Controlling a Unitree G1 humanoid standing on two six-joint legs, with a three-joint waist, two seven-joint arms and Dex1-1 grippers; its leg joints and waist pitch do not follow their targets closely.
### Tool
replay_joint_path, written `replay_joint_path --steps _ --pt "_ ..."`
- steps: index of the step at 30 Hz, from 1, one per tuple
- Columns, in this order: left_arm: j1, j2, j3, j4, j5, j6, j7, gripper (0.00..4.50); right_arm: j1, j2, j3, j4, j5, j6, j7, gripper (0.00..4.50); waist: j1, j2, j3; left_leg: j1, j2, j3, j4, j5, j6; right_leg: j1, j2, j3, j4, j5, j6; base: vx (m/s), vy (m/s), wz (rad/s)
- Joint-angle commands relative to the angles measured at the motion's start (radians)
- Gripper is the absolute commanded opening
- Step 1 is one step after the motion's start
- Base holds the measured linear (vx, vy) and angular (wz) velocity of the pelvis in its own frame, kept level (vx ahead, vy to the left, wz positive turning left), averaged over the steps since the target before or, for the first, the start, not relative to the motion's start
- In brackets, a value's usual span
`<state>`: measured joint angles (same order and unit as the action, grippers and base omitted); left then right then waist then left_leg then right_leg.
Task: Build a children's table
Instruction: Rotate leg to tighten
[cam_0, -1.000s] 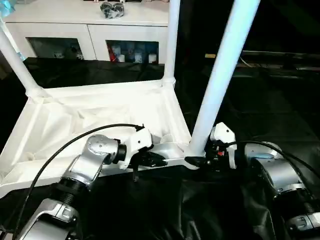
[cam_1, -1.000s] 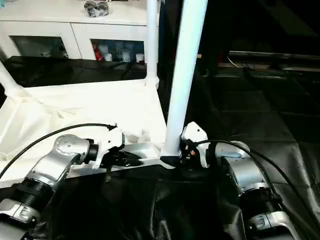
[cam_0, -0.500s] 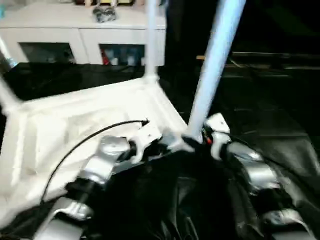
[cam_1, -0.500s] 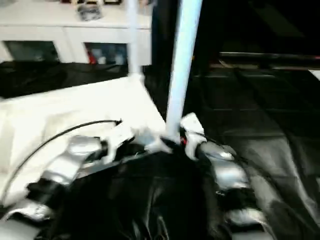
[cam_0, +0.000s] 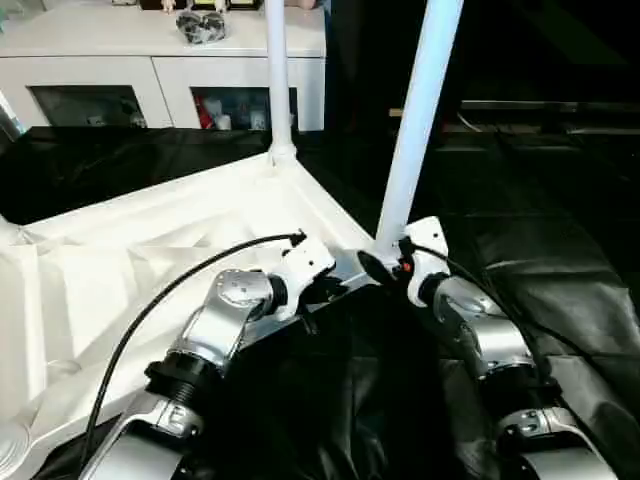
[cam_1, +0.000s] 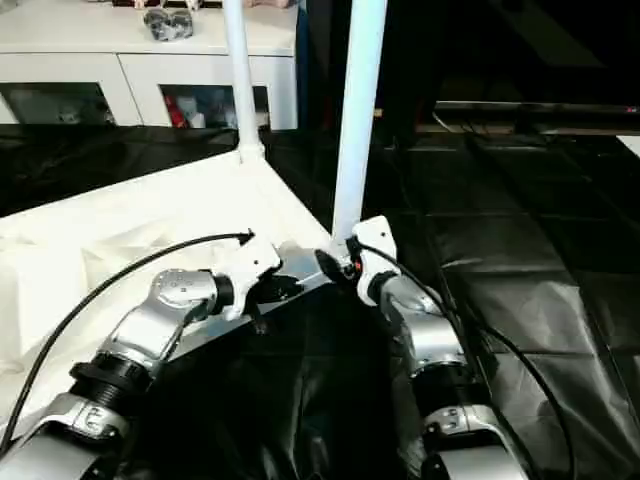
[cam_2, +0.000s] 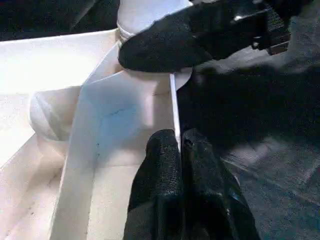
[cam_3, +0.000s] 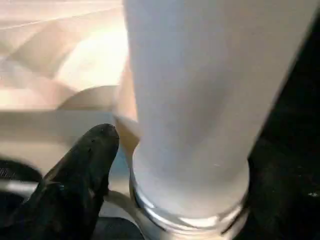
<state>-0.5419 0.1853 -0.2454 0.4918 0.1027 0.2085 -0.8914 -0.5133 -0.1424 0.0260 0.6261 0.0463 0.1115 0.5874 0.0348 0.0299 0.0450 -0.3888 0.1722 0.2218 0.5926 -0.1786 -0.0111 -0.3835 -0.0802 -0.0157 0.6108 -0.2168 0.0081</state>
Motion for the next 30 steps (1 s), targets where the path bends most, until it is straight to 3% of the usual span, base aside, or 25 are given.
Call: replay_joint_path --steps 1,4,5,7,9,10,12,15,16,17,26,27,28,29,30 --pt "-0.006 -0.023 -0.03 -0.051 -0.056 -0.075 -0.063 0.0 0.009 0.023 0.08 -0.004 0.011 0.001 0.085 4.18 0.002 -0.006 -0.056 0.026 0.062 -0.041 -0.076 -0.239 0.024 0.022 -0.064 0.03 -0.076 -0.103 -0.248 0.0 0.0 0.0" --pt "0.011 0.033 -0.022 -0.065 -0.071 -0.099 -0.136 0.0 0.02 -0.043 0.112 -0.04 0.018 -0.01 0.224 4.18 0.005 -0.005 -0.056 0.026 0.063 -0.04 -0.075 -0.237 0.031 0.026 -0.062 0.028 -0.073 -0.092 -0.251 0.0 0.0 0.0" --pt "0.016 0.051 -0.019 -0.061 -0.072 -0.115 -0.154 0.0 0.022 -0.063 0.121 -0.045 0.021 -0.012 0.273 4.18 0.007 0.002 -0.055 0.028 0.065 -0.04 -0.076 -0.245 0.031 0.022 -0.061 0.028 -0.073 -0.097 -0.256 0.0 0.0 0.0" --pt "0.022 0.068 -0.018 -0.062 -0.076 -0.122 -0.18 0.0 0.025 -0.081 0.133 -0.051 0.024 -0.02 0.322 4.18 0.007 -0.001 -0.055 0.028 0.065 -0.039 -0.077 -0.251 0.027 0.022 -0.06 0.027 -0.072 -0.102 -0.258 0.0 0.0 0.0" --pt "0.024 0.086 -0.014 -0.063 -0.09 -0.124 -0.212 0.0 0.031 -0.106 0.144 -0.067 0.034 -0.015 0.392 4.18 0.006 -0.013 -0.054 0.029 0.067 -0.038 -0.078 -0.255 0.023 0.022 -0.062 0.027 -0.072 -0.11 -0.265 0.0 0.0 0.0" --pt "0.024 0.089 -0.013 -0.062 -0.094 -0.125 -0.218 0.0 0.032 -0.11 0.146 -0.071 0.036 -0.014 0.406 4.18 0.01 -0.01 -0.055 0.029 0.066 -0.039 -0.077 -0.254 0.024 0.023 -0.063 0.027 -0.07 -0.115 -0.266 0.0 0.0 0.0" --pt "0.019 0.104 -0.006 -0.051 -0.102 -0.129 -0.236 0.0 0.036 -0.127 0.153 -0.082 0.048 -0.012 0.463 4.18 0.013 -0.02 -0.055 0.027 0.067 -0.036 -0.075 -0.23 0.036 0.024 -0.062 0.027 -0.068 -0.103 -0.264 0.0 0.0 0.0" --pt "0.015 0.108 0.001 -0.043 -0.116 -0.132 -0.252 0.0 0.036 -0.14 0.162 -0.082 0.048 -0.02 0.491 4.03 0.019 -0.017 -0.054 0.026 0.067 -0.035 -0.072 -0.201 0.049 0.022 -0.066 0.028 -0.068 -0.099 -0.268 0.0 0.0 0.0" --pt "0.014 0.111 0.002 -0.041 -0.124 -0.132 -0.265 0.0 0.037 -0.15 0.169 -0.086 0.051 -0.017 0.514 4.03 0.02 -0.027 -0.054 0.027 0.068 -0.033 -0.072 -0.199 0.052 0.021 -0.065 0.028 -0.069 -0.107 -0.266 0.0 0.0 0.0" --pt "0.014 0.116 0.001 -0.039 -0.133 -0.132 -0.286 0.0 0.04 -0.16 0.177 -0.097 0.057 -0.012 0.545 4.03 0.026 -0.025 -0.054 0.027 0.068 -0.034 -0.071 -0.193 0.054 0.022 -0.067 0.028 -0.067 -0.116 -0.264 0.0 0.0 0.0" --pt "0.01 0.134 -0.01 -0.026 -0.147 -0.13 -0.359 0.0 0.06 -0.192 0.208 -0.143 0.064 0.007 0.654 3.27 0.035 -0.029 -0.052 0.028 0.069 -0.032 -0.07 -0.176 0.06 0.019 -0.068 0.028 -0.065 -0.113 -0.263 0.0 0.0 0.0" --pt "0.01 0.133 -0.012 -0.026 -0.146 -0.127 -0.358 0.0 0.064 -0.191 0.209 -0.145 0.066 0.01 0.657 3.27 0.035 -0.036 -0.052 0.028 0.069 -0.032 -0.071 -0.179 0.059 0.019 -0.067 0.028 -0.066 -0.12 -0.262 0.0 0.0 0.0" --pt "0.01 0.133 -0.013 -0.027 -0.145 -0.125 -0.359 0.0 0.066 -0.192 0.211 -0.147 0.068 0.011 0.659 3.14 0.037 -0.033 -0.052 0.028 0.069 -0.033 -0.071 -0.181 0.056 0.019 -0.069 0.028 -0.066 -0.131 -0.26 0.0 0.0 0.0" --pt "0.009 0.131 -0.014 -0.029 -0.146 -0.122 -0.36 0.0 0.068 -0.192 0.212 -0.147 0.07 0.015 0.663 3.02 0.037 -0.041 -0.051 0.027 0.069 -0.032 -0.071 -0.182 0.056 0.019 -0.068 0.028 -0.067 -0.137 -0.257 0.0 0.0 0.0" --pt "0.011 0.131 -0.016 -0.033 -0.146 -0.117 -0.362 0.0 0.072 -0.19 0.214 -0.144 0.072 0.015 0.667 2.92 0.041 -0.041 -0.051 0.028 0.07 -0.034 -0.071 -0.181 0.055 0.019 -0.071 0.028 -0.066 -0.147 -0.254 0.0 0.0 0.0"
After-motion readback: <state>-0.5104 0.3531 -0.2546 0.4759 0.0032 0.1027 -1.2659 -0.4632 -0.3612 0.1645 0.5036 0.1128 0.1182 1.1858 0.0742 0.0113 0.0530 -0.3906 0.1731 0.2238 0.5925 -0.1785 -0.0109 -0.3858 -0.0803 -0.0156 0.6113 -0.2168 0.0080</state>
